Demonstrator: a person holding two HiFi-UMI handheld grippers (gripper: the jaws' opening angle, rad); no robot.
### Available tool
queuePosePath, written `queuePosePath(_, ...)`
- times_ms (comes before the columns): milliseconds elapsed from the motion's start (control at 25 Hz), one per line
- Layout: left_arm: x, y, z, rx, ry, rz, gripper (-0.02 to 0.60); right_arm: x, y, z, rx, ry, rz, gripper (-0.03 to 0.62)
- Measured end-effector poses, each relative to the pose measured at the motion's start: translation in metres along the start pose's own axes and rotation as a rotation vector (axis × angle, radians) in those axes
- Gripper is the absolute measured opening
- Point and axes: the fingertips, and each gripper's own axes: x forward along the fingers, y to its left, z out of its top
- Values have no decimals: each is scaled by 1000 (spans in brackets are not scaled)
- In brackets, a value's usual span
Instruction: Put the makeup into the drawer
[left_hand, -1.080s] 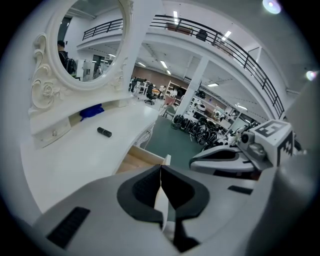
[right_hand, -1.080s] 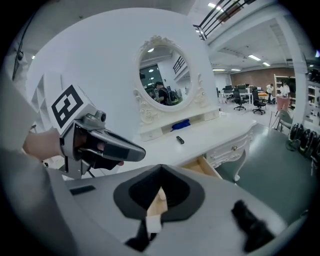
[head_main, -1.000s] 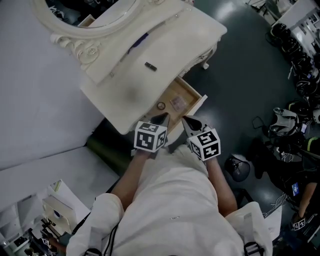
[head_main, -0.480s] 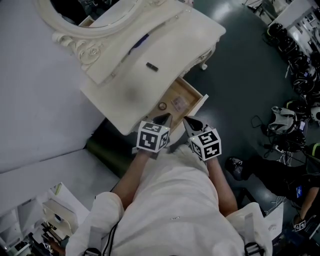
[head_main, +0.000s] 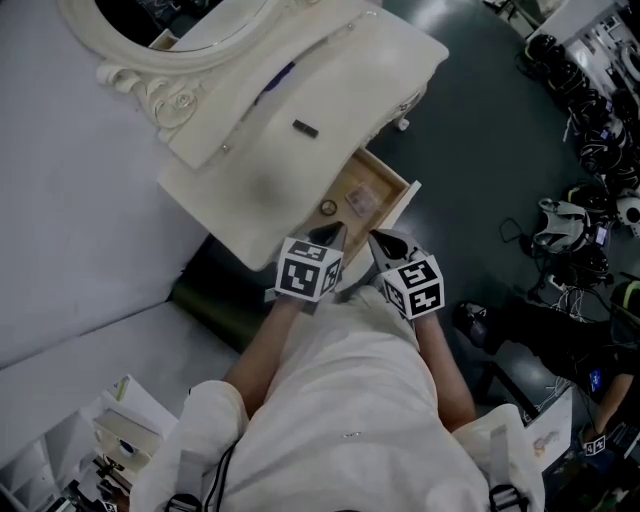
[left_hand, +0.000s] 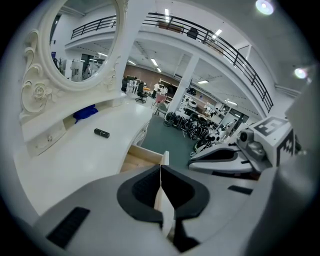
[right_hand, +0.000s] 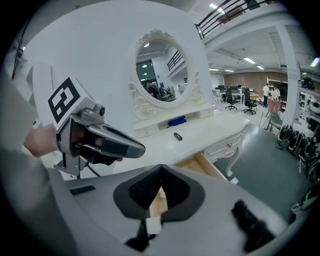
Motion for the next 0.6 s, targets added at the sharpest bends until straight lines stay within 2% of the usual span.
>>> queuePosePath(320,-7,27,-2,10,15,-17,11,20,4,9,9,7,-44,14)
queuePosePath(600,-18,59,-7,-22,22,6,11,52,8,33,-58,28,-38,14)
